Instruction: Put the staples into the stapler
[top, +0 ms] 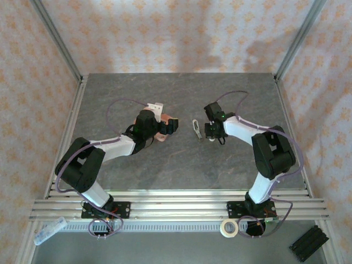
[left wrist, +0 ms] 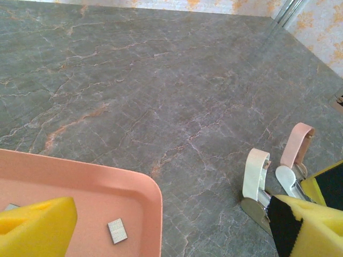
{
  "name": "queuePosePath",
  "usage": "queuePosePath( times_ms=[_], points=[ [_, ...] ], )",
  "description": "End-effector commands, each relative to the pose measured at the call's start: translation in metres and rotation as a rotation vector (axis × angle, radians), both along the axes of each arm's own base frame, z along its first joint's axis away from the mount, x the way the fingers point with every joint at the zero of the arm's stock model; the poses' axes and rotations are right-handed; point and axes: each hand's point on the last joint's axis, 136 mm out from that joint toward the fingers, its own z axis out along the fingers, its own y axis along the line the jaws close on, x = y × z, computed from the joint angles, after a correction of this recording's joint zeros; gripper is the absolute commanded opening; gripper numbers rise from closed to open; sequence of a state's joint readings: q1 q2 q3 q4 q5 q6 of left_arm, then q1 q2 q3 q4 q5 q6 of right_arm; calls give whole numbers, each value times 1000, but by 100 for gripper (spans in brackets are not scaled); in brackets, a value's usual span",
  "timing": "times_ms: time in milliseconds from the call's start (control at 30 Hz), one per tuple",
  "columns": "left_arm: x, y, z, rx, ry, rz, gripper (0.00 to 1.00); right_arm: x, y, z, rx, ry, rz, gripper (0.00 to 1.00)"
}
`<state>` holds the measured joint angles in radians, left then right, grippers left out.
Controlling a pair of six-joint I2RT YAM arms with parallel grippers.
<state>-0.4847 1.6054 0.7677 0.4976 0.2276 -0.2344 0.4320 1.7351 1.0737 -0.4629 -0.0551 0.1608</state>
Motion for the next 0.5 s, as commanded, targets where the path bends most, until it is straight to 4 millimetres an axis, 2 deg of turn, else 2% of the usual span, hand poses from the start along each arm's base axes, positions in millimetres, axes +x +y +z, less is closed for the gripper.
queuePosePath(
  times_ms=[0,167,367,467],
  points=[
    [-2,2,1,26,-8,-1,92,-36,-18,-8,-78,97,-14,12],
    [-2,2,2,25,-10,-3,92,-48,-17,-7,-50,102,-25,13],
    [-2,0,2,19,-10,-7,92,-48,-17,-5,-48,100,-29,14],
    [-2,-1,0,19,-6,-11,92,-47,-16,-4,-46,97,-32,19]
  ],
)
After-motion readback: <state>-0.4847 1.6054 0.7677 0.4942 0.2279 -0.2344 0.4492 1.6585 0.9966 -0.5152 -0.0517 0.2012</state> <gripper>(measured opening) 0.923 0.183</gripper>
